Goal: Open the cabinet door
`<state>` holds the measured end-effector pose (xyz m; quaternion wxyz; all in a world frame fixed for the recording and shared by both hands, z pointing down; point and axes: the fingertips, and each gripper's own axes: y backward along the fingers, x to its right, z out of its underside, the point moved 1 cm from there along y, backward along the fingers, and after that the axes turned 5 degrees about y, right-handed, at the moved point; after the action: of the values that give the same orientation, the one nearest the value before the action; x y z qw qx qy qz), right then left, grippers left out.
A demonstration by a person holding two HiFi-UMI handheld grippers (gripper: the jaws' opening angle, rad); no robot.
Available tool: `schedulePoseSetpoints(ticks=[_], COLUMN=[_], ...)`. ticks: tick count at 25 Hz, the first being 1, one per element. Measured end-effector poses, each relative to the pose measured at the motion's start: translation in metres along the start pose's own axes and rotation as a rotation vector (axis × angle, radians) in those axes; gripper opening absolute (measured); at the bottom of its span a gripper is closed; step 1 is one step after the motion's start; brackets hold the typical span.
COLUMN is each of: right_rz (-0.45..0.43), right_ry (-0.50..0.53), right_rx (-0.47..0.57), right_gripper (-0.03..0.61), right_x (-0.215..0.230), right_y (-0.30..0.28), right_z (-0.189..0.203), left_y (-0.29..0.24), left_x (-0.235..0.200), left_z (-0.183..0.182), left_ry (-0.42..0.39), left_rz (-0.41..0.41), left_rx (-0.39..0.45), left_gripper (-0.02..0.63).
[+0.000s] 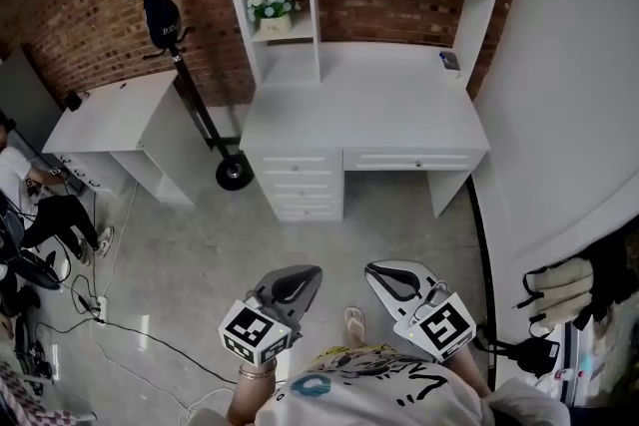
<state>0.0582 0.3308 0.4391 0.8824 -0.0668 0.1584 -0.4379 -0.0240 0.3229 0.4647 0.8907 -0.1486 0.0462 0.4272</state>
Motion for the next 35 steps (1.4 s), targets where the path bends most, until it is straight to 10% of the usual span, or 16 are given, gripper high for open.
schedulePoseSetpoints(ticks=[35], right_rz=[-0.111], right_ry=[-0.126], right_rx=[0.007], right_gripper=[0.029], right_x=[0.132], right_y=[-0.053], right_z=[0.051], left_y=[-0.1], left_x=[-0.069], left_z=[-0.029], left_ry=[0.038], left_rz=[-0.12], left_rx=[-0.008], left_gripper=[0.014])
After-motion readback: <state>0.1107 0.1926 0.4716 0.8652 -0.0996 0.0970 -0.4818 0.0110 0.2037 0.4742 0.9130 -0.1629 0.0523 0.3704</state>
